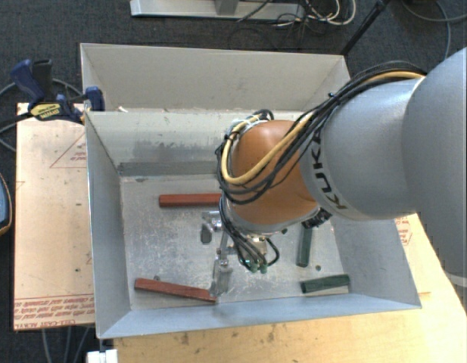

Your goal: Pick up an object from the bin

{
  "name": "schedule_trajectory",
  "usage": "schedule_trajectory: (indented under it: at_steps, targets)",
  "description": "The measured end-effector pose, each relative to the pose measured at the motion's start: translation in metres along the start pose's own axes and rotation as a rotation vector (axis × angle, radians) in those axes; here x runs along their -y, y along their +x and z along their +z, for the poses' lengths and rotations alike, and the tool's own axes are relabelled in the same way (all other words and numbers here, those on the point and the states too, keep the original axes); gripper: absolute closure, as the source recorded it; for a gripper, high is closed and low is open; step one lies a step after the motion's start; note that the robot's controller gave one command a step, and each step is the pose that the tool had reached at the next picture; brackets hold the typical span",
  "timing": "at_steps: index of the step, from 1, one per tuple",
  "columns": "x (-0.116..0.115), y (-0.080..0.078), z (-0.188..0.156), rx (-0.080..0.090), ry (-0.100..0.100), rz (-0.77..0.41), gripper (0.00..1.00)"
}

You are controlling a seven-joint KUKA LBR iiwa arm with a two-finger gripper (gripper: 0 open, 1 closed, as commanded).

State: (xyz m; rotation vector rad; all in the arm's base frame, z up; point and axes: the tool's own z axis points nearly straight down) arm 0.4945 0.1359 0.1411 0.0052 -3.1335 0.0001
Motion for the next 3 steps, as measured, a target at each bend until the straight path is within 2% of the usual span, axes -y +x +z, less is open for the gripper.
schedule_trajectory:
  at_steps: [1, 2, 3]
  targets:
    - [-0.054, -0.005, 0.071, 0.015, -0.001, -0.413, 0.00]
    - [-0.053, -0.004, 0.071, 0.009, 0.000, -0.410, 1.00]
    - [-0.042, -0.032, -0.124, 0.020, 0.000, -0.431, 1.00]
